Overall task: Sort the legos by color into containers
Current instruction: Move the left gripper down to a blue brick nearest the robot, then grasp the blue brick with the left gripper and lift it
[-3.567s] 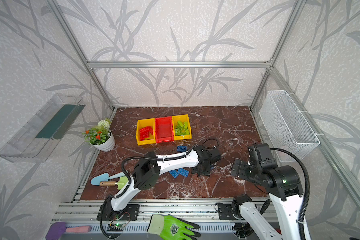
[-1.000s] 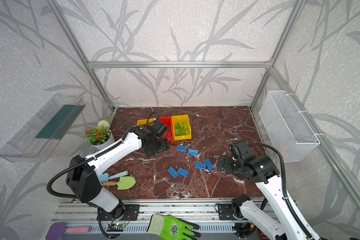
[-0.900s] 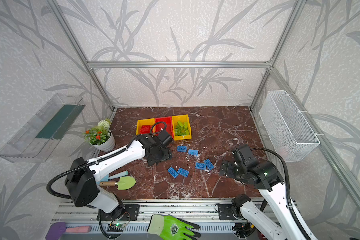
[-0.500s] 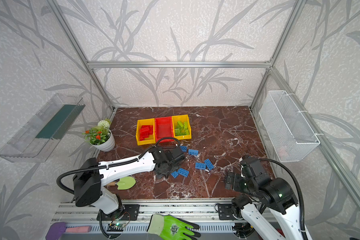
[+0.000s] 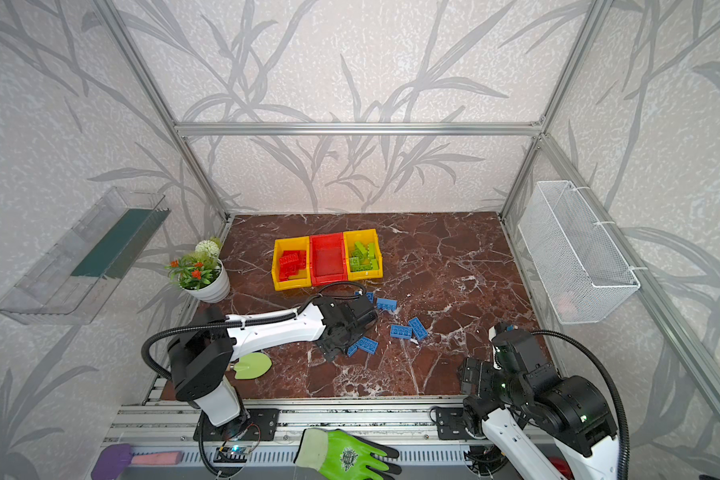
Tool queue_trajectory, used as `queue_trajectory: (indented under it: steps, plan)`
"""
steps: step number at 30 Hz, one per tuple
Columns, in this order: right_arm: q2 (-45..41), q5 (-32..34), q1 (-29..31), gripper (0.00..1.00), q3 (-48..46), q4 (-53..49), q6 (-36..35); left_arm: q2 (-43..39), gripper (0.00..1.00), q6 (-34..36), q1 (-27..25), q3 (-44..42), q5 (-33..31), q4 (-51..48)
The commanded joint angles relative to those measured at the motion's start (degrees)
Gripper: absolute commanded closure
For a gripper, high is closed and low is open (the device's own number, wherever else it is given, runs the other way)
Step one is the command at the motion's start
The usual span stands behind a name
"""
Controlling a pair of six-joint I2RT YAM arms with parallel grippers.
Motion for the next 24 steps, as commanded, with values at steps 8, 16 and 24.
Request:
queue_trajectory:
  steps: [8, 16, 24]
  plan:
    - [-0.5, 1.9, 0.2, 0.01, 1.3, -3.2, -1.3, 1.6, 0.15, -4.4, 2.3, -5.1, 3.2, 4.1]
    - [0.5, 1.7, 0.2, 0.01, 0.3, -2.6, -2.0, 1.5, 0.22, -3.7, 3.3, -5.2, 4.2, 3.3]
    - [2.7, 0.7, 0.2, 0.01, -0.3, -0.1, -3.1, 2.4, 0.56, -2.9, 3.2, -6.2, 6.2, 3.1]
